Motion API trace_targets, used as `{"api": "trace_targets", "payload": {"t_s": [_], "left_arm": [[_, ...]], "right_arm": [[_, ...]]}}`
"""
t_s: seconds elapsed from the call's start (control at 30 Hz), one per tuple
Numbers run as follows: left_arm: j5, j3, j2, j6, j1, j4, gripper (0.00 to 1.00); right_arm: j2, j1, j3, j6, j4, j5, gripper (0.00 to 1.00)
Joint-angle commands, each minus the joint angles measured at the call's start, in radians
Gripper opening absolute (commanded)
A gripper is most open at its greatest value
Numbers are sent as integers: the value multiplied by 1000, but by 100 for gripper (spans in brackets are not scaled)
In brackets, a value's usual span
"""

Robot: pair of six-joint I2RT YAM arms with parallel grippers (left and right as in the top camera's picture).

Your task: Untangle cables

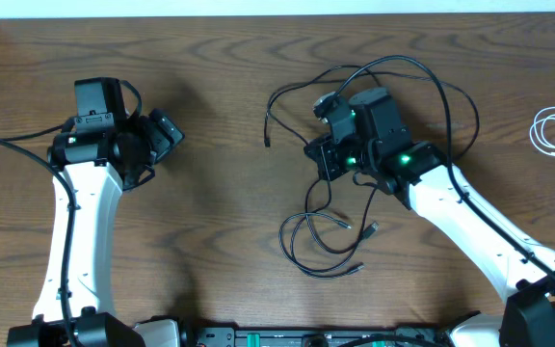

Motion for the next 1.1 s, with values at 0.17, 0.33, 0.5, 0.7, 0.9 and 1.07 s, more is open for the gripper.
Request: {"api": "trace_targets", "payload": {"t_s": [0.17,0.33,0.5,0.7,0.9,1.07], "left_arm": [[64,5,2,-53,3,110,98],[65,5,3,-53,3,100,98],[64,5,4,-53,3,-8,98],[64,5,3,-53,3,-22,98],[64,5,4,-53,3,-22,98],[64,5,4,-53,3,-22,98]], "right_arm": [[3,13,2,117,-21,-243,1],[3,2,2,37,-44,-375,1],[3,3,2,-23,-37,-400,1],[3,7,2,-81,-43,-431,1],[6,72,2,-184,-87,-438,1],[7,182,1,-187,-115,-320,1]]}}
